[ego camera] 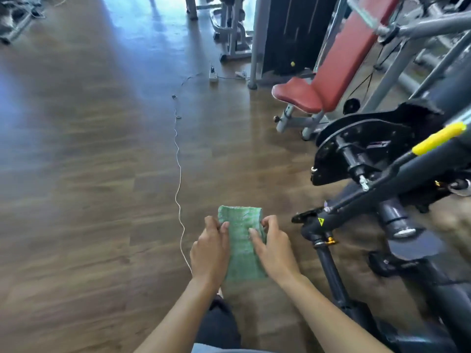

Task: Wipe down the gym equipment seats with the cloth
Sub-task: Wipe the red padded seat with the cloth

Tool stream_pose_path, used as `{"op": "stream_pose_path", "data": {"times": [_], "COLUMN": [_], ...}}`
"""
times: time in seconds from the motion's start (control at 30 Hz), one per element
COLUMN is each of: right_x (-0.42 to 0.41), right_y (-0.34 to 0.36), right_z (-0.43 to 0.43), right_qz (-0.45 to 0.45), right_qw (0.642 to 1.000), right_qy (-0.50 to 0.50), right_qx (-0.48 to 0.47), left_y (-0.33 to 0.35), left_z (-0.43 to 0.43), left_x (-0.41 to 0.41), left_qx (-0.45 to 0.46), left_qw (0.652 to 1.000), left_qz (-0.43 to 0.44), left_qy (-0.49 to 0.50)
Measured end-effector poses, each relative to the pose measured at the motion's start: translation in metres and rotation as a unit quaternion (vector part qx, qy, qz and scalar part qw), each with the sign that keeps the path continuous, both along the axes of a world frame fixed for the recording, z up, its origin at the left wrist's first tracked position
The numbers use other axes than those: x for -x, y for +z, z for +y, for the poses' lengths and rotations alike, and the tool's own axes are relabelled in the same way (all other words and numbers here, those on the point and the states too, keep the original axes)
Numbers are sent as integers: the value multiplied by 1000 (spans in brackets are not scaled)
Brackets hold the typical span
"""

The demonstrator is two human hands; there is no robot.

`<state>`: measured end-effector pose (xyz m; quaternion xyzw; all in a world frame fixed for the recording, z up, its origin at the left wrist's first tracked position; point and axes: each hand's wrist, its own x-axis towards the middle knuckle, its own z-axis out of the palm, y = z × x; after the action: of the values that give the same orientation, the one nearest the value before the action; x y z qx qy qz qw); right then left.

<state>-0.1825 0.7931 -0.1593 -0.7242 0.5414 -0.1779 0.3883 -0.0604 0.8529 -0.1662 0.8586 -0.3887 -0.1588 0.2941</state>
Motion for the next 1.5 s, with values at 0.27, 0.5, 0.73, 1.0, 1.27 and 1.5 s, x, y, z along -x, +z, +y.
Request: {"op": "stream_pose_path", "data": {"times": [0.27,0.5,0.73,1.0,1.27,1.5], "right_x": [-153,-232,-294,-348,-361,-369], "right_y": [19,15,-3,10,4,-14], "right_z": [-99,-194,-329,-517,-642,-758], "right_qz": [-31,-32,-50,-59,-58,-54], "right_qw": [999,999,996,990,972,933], "right_qy": [-24,-44,-70,-122,-228,-354], "right_qx": [5,2,18,23,29,42], "left_y": [23,24,11,33,33,16], "left_z": [-103,-201,-344,-543,-700,-851], "left_x": [-154,-237,-301,-358,-375,-379], "left_qx": [-10,-27,-25,-18,-13,-27], "left_qw": [999,999,997,992,978,938], "left_qz": [-34,-34,-15,-27,-9,-16], "left_qy": [-13,-34,-67,-125,-209,-346]}}
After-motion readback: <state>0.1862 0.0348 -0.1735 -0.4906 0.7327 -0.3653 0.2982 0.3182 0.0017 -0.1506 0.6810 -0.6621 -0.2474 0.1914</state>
